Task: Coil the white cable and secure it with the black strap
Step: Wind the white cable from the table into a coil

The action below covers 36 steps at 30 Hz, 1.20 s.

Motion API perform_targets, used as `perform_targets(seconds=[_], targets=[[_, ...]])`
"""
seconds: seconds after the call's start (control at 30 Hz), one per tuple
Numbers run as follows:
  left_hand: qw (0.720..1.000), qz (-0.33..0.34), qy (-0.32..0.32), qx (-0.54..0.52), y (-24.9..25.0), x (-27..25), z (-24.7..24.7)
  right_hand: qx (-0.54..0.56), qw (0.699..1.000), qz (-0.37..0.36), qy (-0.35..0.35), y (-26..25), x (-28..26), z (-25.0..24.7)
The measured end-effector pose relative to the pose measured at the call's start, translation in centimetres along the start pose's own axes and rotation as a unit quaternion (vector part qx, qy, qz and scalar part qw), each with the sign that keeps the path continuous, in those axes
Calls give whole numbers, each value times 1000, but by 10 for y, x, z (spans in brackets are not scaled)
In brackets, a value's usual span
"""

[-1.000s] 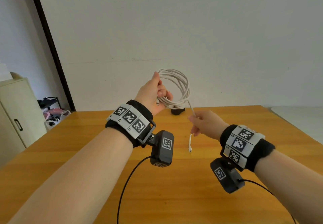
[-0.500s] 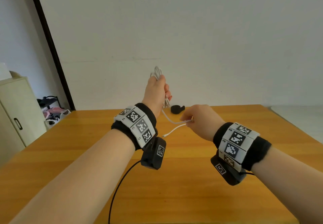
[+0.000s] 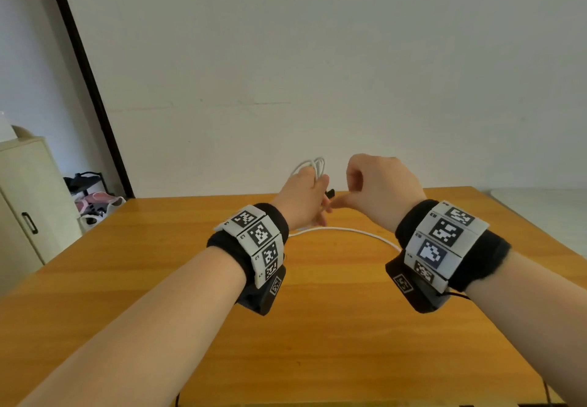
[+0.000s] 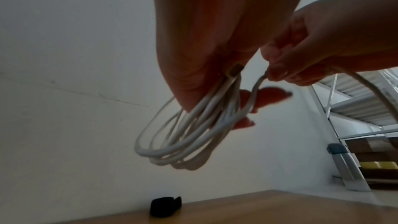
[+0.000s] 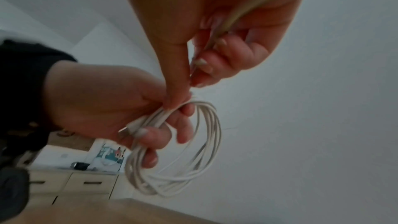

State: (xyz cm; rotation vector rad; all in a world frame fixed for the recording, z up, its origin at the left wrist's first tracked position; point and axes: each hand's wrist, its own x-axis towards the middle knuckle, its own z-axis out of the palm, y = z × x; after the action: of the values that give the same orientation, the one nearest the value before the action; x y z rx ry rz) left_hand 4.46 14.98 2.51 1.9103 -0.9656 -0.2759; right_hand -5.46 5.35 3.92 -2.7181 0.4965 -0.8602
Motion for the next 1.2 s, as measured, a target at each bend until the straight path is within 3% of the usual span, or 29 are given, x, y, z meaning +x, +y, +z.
perform_targets(seconds=[0.13,0.3,0.47,0.6,0.67,0.73,0.83,0.97,1.1,1.2], targets=[[1000,-15,7,1,-3,2,-8,128,991,32,34,17,9,-4],[983,-49,-69,-164,3,0,-16,261,961,71,60,31,14,7],[955,-76,-124,-258,12,-6,-19,323,942,89,-3,35,19,20],[938,-91,-141,-305,15,-6,-26,440,883,128,-97,34,21,24],[936,-95,-134,-310,14,-5,-27,502,846,145,-109,32,20,23],[950,-88,-116,-276,12,-4,-25,532,826,159,-91,28,19,22],[977,-72,-82,-181,10,-4,-17,501,847,175,-28,24,22,24],[992,-36,-82,-88,16,-9,-3,441,873,204,36,26,29,27],[984,-34,-125,-121,23,-11,-4,422,880,214,45,27,34,24],[975,-37,-123,-183,25,-10,-8,424,883,195,42,24,36,18]])
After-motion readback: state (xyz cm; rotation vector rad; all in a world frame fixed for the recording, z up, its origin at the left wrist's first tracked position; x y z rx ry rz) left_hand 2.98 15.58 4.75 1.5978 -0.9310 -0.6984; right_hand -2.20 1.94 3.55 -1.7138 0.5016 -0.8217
